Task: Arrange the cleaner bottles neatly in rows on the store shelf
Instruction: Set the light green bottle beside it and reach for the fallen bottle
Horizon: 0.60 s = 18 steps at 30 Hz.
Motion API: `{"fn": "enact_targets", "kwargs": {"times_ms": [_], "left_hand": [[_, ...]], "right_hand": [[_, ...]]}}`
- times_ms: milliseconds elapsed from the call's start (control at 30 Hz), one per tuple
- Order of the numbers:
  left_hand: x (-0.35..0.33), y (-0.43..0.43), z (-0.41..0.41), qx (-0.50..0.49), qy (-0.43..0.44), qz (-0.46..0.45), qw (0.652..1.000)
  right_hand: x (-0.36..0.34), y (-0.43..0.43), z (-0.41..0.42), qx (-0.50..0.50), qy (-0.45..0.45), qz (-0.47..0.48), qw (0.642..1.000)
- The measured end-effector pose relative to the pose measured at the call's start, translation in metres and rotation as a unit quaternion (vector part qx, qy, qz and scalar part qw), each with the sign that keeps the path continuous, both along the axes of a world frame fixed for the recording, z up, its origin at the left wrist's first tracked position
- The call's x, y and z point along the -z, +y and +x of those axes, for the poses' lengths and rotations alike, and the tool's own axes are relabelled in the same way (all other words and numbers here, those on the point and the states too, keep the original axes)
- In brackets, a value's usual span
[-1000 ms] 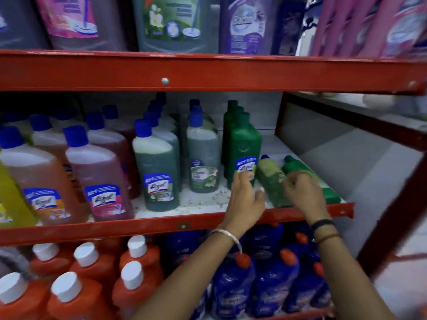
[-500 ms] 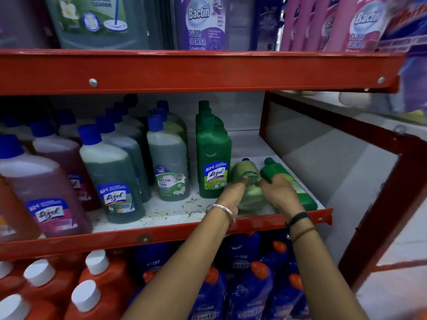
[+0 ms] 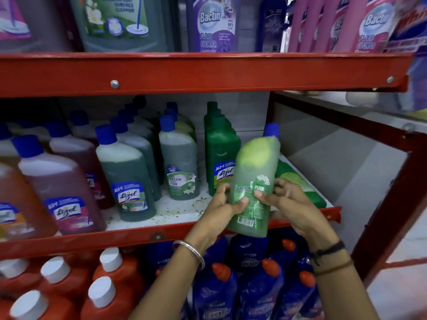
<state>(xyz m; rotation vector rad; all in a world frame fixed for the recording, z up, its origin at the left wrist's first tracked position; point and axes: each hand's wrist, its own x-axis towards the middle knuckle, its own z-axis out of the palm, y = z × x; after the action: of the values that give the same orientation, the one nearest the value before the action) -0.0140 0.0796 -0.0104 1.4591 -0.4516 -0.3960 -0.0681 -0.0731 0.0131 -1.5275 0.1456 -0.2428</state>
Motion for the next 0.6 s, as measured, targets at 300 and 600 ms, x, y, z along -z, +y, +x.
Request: {"fn": "enact_targets", "kwargs": {"times_ms": [300,600], "left_hand": [[0.002,0.078,0.013,-0.124,-0.187,0.004,0.974],[0.022,0.118,0.044,-0.185,-0.201,0.081,0.958]], "right_hand": [[-0.004,0.077,0.033,-0.069,-0.138,-0.102,0.983],[0.025,0.118,0.079,-0.097,-0.132,-0.151,0.975]]}}
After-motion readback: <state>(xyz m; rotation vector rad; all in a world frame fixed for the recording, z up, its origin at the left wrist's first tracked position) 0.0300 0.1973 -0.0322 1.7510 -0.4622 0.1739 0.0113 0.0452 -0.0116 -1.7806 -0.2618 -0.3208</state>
